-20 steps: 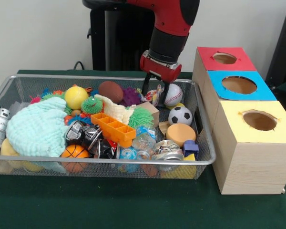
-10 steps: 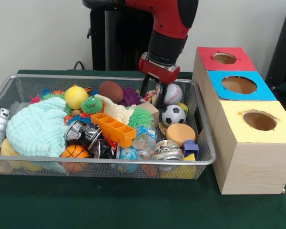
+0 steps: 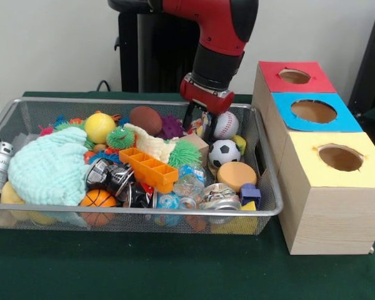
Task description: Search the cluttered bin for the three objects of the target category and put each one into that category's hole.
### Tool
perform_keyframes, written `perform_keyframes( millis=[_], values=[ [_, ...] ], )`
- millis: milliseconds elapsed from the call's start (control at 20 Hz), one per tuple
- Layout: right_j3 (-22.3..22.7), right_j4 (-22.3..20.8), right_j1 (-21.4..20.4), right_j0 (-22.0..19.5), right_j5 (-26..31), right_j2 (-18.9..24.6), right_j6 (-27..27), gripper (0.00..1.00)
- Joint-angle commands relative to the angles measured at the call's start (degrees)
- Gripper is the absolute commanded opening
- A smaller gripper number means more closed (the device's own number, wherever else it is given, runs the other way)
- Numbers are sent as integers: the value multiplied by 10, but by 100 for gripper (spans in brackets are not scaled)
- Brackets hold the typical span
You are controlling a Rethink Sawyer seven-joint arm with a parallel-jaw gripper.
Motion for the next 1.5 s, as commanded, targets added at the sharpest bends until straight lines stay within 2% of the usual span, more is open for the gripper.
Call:
perform_keyframes(
  millis=[50, 150, 200, 450, 500, 600, 800, 1250, 1500],
  values=[
    [49, 11, 53, -9, 7, 59, 99, 100],
    [49, 16, 56, 5, -3, 48, 104, 100],
    [49, 19, 57, 11, -8, 42, 106, 0],
    [50, 26, 51, 14, 0, 41, 108, 0],
    [48, 26, 50, 19, -13, 38, 110, 0],
    [51, 27, 45, 11, -2, 48, 108, 0],
    [58, 34, 29, 22, 7, 43, 105, 0],
    [83, 42, -96, 59, 131, 13, 77, 0],
    [73, 36, -134, 67, 182, -3, 63, 0]
  ],
)
